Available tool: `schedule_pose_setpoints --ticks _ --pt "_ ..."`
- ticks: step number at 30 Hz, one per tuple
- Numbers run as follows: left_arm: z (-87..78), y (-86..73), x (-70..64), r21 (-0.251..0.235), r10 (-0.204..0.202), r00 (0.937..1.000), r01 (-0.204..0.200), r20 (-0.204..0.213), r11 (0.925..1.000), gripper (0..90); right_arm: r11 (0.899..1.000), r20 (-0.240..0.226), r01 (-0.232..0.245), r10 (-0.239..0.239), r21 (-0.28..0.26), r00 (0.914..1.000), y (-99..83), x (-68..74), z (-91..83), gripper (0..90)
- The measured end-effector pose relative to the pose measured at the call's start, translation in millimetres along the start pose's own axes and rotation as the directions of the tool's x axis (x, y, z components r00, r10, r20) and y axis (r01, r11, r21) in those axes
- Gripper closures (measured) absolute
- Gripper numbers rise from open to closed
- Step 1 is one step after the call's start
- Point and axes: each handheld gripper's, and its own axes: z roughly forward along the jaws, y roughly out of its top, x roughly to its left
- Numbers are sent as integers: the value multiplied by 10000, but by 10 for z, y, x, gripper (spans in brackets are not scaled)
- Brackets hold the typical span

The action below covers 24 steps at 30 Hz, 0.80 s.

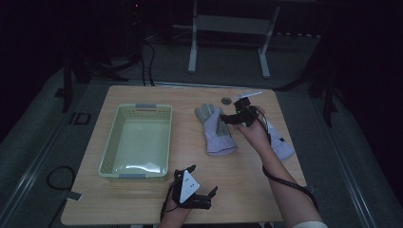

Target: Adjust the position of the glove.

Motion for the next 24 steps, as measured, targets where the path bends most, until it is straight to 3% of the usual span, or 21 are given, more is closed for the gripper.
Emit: schedule_pose_setpoints --ticks 8,9,16,19,24 --pt "1 0 3 8 -36 10000 36 7 10000 0 9992 36 -137 136 381 9999 -49 19 208 232" --pt "1 0 3 9 -44 10000 44 9 10000 0 9983 -44 -191 194 544 9998 -66 24 297 282" --pt "1 0 6 9 -52 10000 52 26 10000 0 9952 -216 -456 477 863 9986 -94 18 463 338" --pt "1 0 8 8 -65 10000 65 55 10000 0 9903 -184 -723 750 1190 9970 -118 17 589 356" --pt "1 0 4 -1 -59 10000 59 70 10000 0 9831 -124 -789 820 1652 9966 -175 37 737 425"
